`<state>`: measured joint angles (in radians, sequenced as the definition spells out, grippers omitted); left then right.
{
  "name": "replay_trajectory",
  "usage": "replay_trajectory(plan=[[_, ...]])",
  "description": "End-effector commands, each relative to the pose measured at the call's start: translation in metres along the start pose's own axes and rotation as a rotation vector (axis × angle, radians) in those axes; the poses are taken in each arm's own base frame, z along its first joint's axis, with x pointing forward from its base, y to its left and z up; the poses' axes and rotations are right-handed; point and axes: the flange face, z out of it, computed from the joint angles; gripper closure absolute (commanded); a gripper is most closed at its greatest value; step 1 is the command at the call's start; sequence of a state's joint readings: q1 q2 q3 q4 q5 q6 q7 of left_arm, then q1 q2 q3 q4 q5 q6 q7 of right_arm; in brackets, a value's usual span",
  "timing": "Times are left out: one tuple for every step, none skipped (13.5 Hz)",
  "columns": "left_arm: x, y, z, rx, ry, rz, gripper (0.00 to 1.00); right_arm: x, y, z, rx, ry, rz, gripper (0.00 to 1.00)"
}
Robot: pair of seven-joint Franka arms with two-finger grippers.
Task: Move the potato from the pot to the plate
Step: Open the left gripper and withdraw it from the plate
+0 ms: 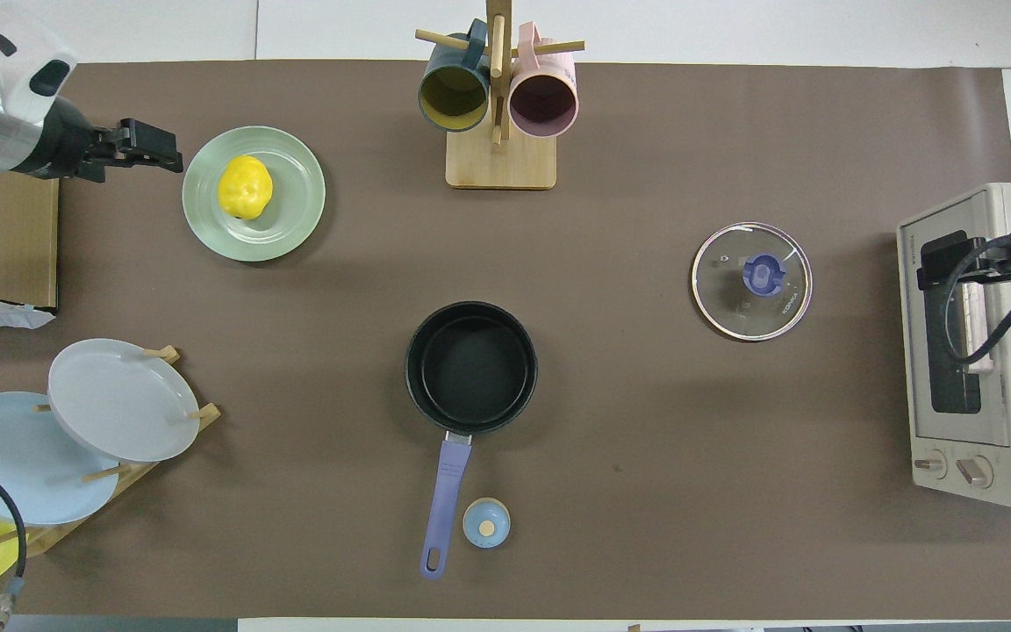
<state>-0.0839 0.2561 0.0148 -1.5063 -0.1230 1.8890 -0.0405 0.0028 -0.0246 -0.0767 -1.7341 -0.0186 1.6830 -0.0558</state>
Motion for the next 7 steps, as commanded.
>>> replay_trajectory(plan=[[-0.04, -0.005, -0.068, 0.035, -0.041, -0.014, 0.0, -0.001, 0.002, 0.001, 0.008, -0.002, -0.013, 0.0], [-0.056, -0.004, -0.091, 0.047, -0.058, -0.008, 0.0, -0.001, 0.003, 0.001, 0.008, -0.002, -0.011, 0.0], [-0.073, -0.002, -0.109, 0.054, -0.082, -0.002, 0.0, -0.001, 0.003, 0.001, 0.008, -0.004, -0.011, 0.0], [-0.087, -0.001, -0.119, 0.067, -0.12, 0.002, 0.0, -0.001, 0.002, 0.001, 0.008, -0.002, -0.013, 0.0], [-0.099, -0.001, -0.128, 0.092, -0.156, 0.015, 0.0, -0.001, 0.003, 0.001, 0.008, -0.004, -0.011, 0.0], [-0.107, 0.002, -0.135, 0.098, -0.167, 0.023, 0.0, -0.001, 0.003, 0.001, 0.007, -0.002, -0.011, 0.0], [-0.117, 0.001, -0.14, 0.099, -0.176, 0.021, 0.0, -0.001, 0.002, 0.001, 0.008, -0.004, -0.013, 0.0]])
